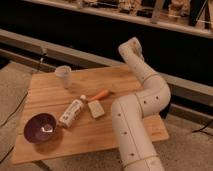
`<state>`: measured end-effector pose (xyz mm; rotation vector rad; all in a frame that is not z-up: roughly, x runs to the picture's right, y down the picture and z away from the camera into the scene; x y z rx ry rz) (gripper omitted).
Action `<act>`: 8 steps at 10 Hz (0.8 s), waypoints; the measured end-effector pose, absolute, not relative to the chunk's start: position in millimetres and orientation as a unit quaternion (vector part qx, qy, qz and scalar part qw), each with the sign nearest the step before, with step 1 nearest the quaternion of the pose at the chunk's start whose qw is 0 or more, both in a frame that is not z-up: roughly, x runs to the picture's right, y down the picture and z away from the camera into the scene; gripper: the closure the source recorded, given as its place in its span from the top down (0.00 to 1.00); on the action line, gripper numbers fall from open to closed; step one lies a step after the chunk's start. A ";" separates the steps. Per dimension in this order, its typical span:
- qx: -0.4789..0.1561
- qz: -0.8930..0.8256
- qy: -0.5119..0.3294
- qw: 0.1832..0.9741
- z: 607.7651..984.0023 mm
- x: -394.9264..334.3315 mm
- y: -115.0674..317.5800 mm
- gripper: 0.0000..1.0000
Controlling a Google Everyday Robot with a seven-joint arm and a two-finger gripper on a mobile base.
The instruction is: Push the eraser across the table
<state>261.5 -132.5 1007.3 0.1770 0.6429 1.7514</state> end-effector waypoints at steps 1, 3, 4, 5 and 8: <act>0.076 0.753 0.276 0.592 1007.3 260.6 -132.9 0.54; 0.076 0.753 0.276 0.592 1007.3 261.4 -132.7 0.75; 0.076 0.753 0.276 0.592 1007.4 260.5 -133.0 0.79; 0.076 0.753 0.276 0.593 1007.5 260.5 -132.9 0.80; 0.076 0.753 0.276 0.592 1007.7 260.8 -132.6 0.80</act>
